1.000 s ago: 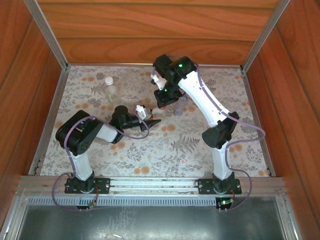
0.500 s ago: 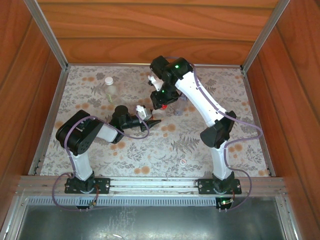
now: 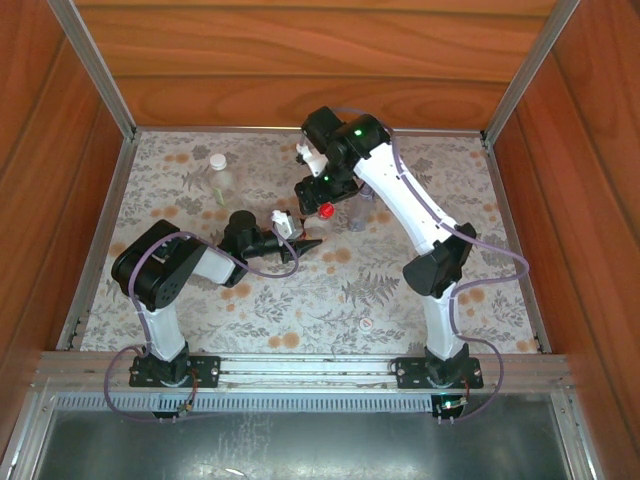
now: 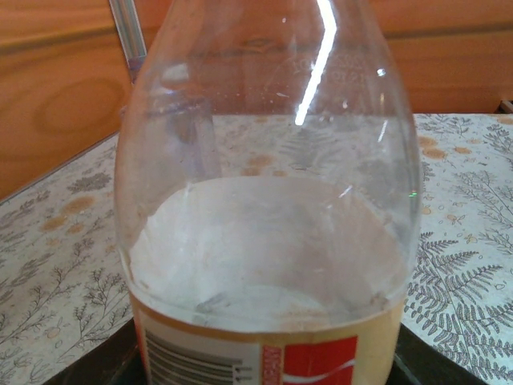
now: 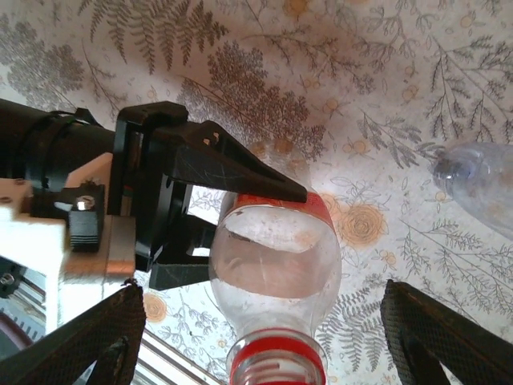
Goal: Screw on the bottle caps
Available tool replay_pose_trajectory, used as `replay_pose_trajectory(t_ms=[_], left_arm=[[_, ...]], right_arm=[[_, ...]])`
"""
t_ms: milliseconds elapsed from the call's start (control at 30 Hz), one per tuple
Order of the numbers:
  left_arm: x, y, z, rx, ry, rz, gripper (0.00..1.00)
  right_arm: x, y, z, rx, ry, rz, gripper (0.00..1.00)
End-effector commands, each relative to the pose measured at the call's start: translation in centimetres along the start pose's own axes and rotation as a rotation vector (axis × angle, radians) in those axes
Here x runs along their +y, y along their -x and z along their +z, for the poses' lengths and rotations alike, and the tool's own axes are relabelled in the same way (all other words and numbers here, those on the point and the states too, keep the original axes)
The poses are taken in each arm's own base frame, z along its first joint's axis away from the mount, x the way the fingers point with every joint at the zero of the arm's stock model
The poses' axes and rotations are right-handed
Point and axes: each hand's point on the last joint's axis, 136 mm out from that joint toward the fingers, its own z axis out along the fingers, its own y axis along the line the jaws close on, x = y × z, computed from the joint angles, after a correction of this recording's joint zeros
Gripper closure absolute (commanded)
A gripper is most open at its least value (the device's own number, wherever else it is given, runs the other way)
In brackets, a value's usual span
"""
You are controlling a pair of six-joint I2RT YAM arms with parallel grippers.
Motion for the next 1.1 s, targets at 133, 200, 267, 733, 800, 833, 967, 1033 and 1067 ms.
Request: replay_pose_trajectory(t_ms=[133, 200, 267, 733, 800, 833, 967, 1033, 1067], left_arm=[[-1.1, -4.8, -0.8, 0.133, -0.041, -0.211, 0.51], [-0.9, -4.7, -0.9, 0.132, -0.035, -0.223, 0.51], [-0.7, -4.6, -1.0, 0.13, -0.029, -0.227, 0.5], [0.2, -4.5, -1.7, 0.113, -0.033, -0.293, 0.5], [0.2, -4.5, -1.8, 0.113, -0.032, -0.295, 0.5], [0.3, -4.6, -1.8, 0.114, -0.032, -0.296, 0.5], [0.3, -4.6, -1.7, 0.113, -0.037, -0.299, 0.5], [0.3, -4.6, -1.7, 0.113, -0.038, -0.299, 0.5], [0.2, -4.6, -1.7, 0.113, -0.038, -0.297, 0.5]], right_arm=[[0.4, 1.9, -4.8, -0.226, -0.002, 0.005, 0.16], [0.4, 2.3, -5.5, -0.281, 0.0, 0.005, 0.16], [0.3, 2.7, -5.9, -0.336, 0.0, 0.005, 0.16], [-0.8, 1.7, -8.6, -0.741, 0.138, 0.078, 0.26], [-0.9, 1.5, -8.3, -0.742, 0.198, 0.111, 0.31], [-1.0, 1.3, -8.0, -0.729, 0.222, 0.127, 0.36], [-0.7, 0.9, -6.6, -0.666, 0.274, 0.14, 0.45], [-0.8, 0.8, -5.7, -0.625, 0.284, 0.149, 0.48], [-0.7, 0.7, -5.4, -0.607, 0.292, 0.148, 0.5]])
